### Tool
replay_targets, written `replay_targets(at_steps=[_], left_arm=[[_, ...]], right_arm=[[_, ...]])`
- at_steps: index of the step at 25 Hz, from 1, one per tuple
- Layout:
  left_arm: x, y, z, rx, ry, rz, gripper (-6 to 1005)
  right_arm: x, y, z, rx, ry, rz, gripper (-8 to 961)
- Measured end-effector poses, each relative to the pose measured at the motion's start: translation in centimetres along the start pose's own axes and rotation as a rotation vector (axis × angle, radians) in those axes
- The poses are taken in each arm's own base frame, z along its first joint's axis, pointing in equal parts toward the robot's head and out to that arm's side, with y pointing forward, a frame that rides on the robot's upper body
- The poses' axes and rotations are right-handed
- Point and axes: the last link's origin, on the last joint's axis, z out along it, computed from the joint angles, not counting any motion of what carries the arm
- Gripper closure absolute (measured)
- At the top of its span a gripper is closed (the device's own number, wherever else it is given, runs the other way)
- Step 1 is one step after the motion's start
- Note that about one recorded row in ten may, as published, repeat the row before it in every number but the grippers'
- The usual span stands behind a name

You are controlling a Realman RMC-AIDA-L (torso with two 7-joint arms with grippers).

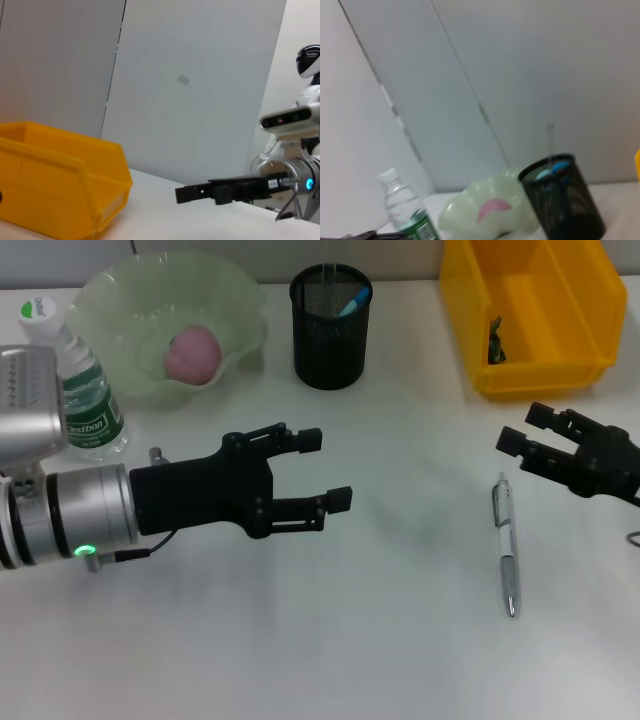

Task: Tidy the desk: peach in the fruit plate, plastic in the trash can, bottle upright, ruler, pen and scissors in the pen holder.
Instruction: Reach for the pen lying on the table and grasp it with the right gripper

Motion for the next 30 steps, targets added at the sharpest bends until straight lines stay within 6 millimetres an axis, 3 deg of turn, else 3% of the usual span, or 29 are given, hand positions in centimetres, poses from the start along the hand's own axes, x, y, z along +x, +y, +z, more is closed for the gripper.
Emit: replay_targets(at_steps=[5, 7, 13, 20, 22, 30], left_arm=[[-0.7, 0.5, -0.5, 0.008, 0.004, -0.011, 136], [-0.9, 0.7, -0.6, 0.008, 0.002, -0.016, 136], [-1.4, 1.1, -0.8, 0.010, 0.006, -0.018, 137], [-1.6, 1.3, -0.7, 0.008, 0.010, -0.009, 136], [-1.7, 1.4, -0.7, 0.009, 0.013, -0.006, 136], [-1.8, 1.6, -0.5, 0.010, 0.022, -0.008, 137]], right_arm=[[-2.5, -0.6, -1.3, -0.087, 0.106, 0.037, 128], [-4.3, -1.0, -1.8, -0.124, 0.208, 0.073, 128], [-7.7, -1.2, -1.6, -0.126, 0.377, 0.068, 128], [-11.3, -0.5, 0.6, -0.040, 0.664, -0.003, 128], [-12.4, -0.2, 2.2, -0.012, 0.754, -0.012, 128], [-13.6, -0.1, 5.5, 0.108, 0.932, -0.027, 128]])
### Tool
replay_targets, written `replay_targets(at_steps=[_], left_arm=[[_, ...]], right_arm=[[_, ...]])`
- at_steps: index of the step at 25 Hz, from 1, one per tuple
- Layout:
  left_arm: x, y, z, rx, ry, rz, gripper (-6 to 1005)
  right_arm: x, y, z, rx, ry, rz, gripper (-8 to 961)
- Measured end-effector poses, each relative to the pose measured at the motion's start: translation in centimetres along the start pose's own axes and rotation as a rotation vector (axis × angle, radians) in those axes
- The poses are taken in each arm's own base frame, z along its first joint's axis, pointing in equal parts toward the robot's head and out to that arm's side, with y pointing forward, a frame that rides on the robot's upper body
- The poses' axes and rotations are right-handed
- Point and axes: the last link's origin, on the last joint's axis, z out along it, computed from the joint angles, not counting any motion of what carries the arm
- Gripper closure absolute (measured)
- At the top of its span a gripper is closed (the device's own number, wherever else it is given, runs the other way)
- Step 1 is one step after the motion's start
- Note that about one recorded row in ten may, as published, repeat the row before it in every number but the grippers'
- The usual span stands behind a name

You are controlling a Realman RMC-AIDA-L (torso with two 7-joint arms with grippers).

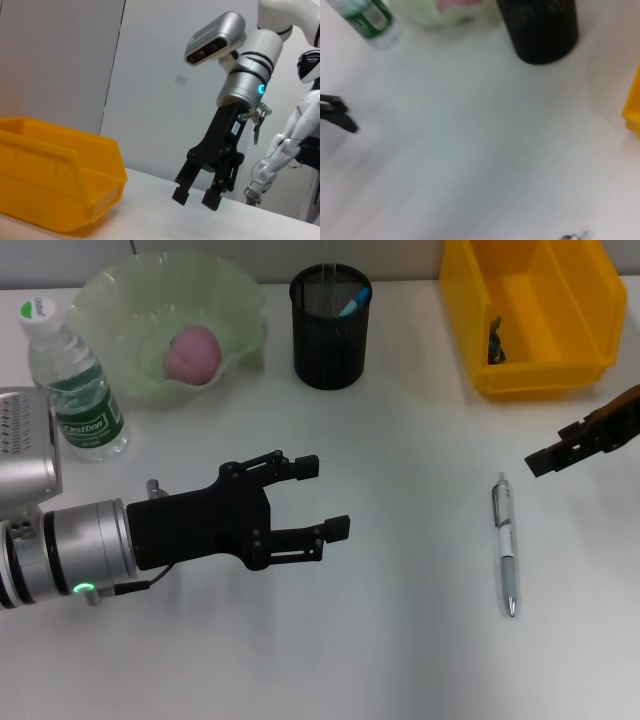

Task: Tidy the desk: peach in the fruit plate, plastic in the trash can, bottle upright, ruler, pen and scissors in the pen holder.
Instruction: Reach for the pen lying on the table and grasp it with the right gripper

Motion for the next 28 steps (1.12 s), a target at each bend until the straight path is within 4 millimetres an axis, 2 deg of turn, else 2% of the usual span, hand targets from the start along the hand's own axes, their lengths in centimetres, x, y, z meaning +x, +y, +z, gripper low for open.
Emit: replay_targets(at_steps=[4, 12, 22, 28], left_arm=[[0.0, 0.0, 0.0, 0.004, 0.002, -0.003, 136], [0.0, 0.0, 0.0, 0.006, 0.003, -0.004, 136], [-0.1, 0.0, 0.0, 0.006, 0.003, -0.004, 136], [-0.1, 0.0, 0.0, 0.006, 0.002, -0.006, 136]], right_arm=[[-1.4, 0.6, 1.1, 0.054, 0.076, -0.003, 128], [-2.8, 2.4, 4.1, 0.127, 0.198, -0.040, 128], [-3.2, 3.7, 7.0, 0.203, 0.292, -0.096, 128], [-3.2, 4.1, 8.0, 0.196, 0.327, -0.097, 128]])
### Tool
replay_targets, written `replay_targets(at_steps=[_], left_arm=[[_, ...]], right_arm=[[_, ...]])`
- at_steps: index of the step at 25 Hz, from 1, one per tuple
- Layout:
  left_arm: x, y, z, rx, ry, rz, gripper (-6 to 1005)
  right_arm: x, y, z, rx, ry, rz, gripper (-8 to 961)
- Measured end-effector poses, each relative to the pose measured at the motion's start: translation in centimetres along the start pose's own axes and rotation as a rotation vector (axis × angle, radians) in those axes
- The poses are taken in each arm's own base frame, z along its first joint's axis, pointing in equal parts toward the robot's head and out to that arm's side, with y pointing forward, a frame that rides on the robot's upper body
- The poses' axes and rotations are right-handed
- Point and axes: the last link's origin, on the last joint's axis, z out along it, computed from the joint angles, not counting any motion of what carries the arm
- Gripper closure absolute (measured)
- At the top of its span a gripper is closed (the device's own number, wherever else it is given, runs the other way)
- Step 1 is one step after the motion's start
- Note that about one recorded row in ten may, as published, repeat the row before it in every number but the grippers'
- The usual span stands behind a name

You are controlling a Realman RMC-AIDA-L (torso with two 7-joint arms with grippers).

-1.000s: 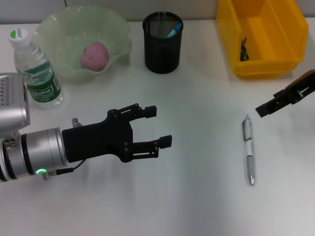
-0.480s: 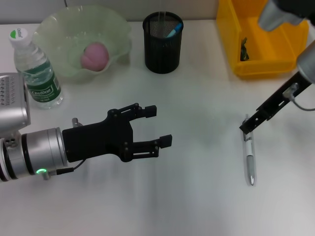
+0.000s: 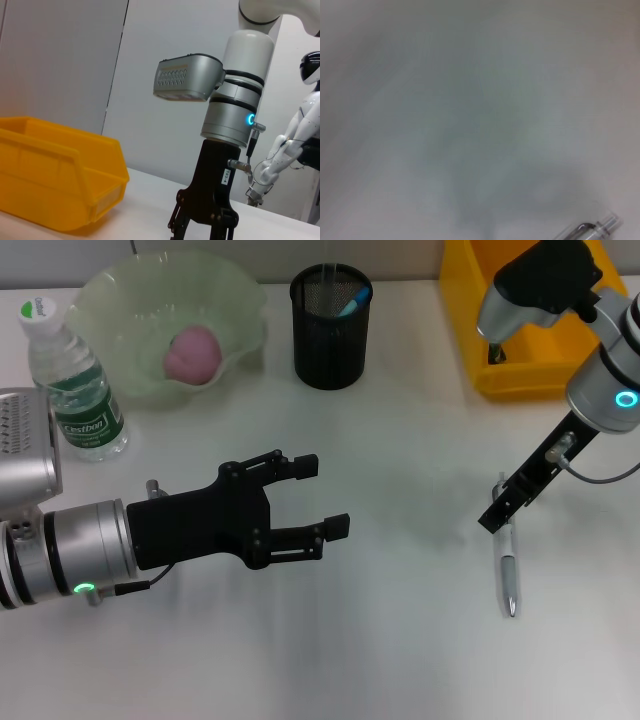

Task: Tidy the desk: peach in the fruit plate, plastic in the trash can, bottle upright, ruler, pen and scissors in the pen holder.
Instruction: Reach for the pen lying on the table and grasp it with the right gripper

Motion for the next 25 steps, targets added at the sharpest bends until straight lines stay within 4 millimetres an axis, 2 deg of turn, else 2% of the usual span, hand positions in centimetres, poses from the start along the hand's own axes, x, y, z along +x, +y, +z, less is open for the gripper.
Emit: replay_targets(at_steps=[16, 25], left_arm=[[0.2, -0.2, 0.1, -0.002, 0.000, 0.001, 137], [0.3, -0.4, 0.0, 0.005, -0.006, 0.006, 137]], right_arm=[[-0.3, 0.9, 1.1, 0.032, 0.051, -0.068, 127], [-0.6, 1.1, 1.6, 0.048, 0.066, -0.096, 224]])
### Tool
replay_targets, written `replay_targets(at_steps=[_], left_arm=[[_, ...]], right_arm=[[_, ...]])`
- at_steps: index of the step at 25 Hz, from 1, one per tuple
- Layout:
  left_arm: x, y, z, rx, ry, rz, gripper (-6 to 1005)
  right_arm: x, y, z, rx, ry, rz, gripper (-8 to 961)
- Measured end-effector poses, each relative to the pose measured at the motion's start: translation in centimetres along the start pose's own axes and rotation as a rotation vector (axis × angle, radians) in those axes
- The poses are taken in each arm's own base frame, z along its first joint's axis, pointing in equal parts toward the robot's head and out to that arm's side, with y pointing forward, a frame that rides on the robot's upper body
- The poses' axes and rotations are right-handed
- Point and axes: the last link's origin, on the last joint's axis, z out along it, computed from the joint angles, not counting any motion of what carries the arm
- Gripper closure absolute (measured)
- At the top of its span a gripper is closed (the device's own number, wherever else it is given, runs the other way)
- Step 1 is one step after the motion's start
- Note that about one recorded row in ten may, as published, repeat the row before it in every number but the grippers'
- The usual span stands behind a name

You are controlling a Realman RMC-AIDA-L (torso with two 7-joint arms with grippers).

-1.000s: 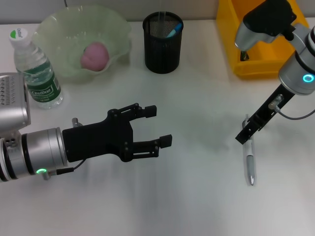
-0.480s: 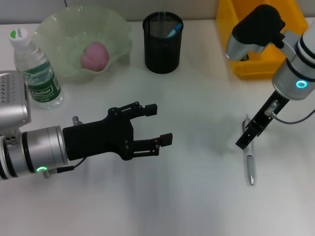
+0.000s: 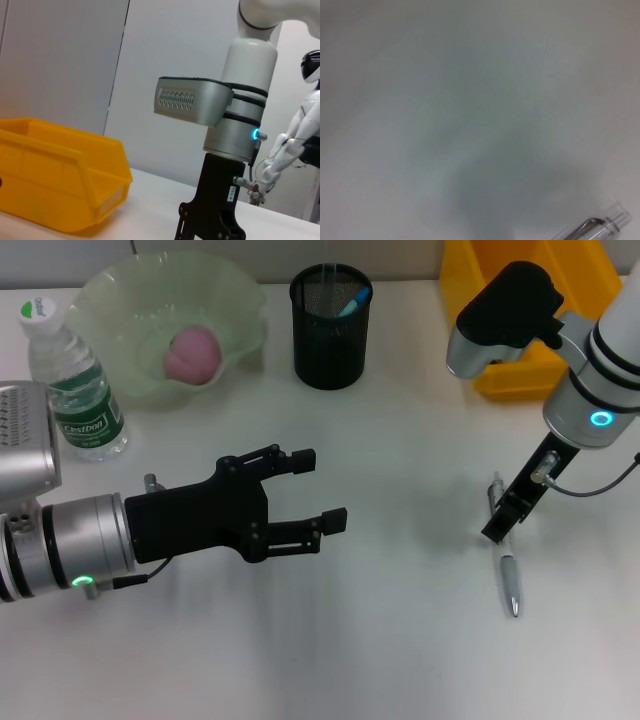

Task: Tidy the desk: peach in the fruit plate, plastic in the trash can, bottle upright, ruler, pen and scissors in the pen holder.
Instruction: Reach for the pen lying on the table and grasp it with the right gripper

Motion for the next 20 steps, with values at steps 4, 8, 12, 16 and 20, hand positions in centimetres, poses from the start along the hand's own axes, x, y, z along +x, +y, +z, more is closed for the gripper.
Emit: replay_targets(at_steps=[4, 8, 12, 16, 20], left_arm=[[-0.03, -0.05, 0.01, 0.004, -0.001, 0.000, 137], [0.00, -0.10, -0.02, 0.007, 0.000, 0.000, 136], [0.05, -0.14, 0.00, 0.010, 0.004, 0.000, 136], [0.08, -0.20, -0.05, 0.012, 0.004, 0.001, 136], [0.26, -0.29, 0.08, 0.009, 0.004, 0.006, 136]], right_arm=[[-0.11, 0.01, 0.00, 0.002, -0.004, -0.001, 325], [-0.17, 0.07, 0.12, -0.002, 0.004, -0.003, 345], [-0.17, 0.15, 0.28, -0.001, 0.012, -0.008, 344], [-0.29, 0.29, 0.32, -0.002, 0.012, -0.016, 347], [-0.31, 0.36, 0.38, 0.002, 0.016, -0.022, 348]])
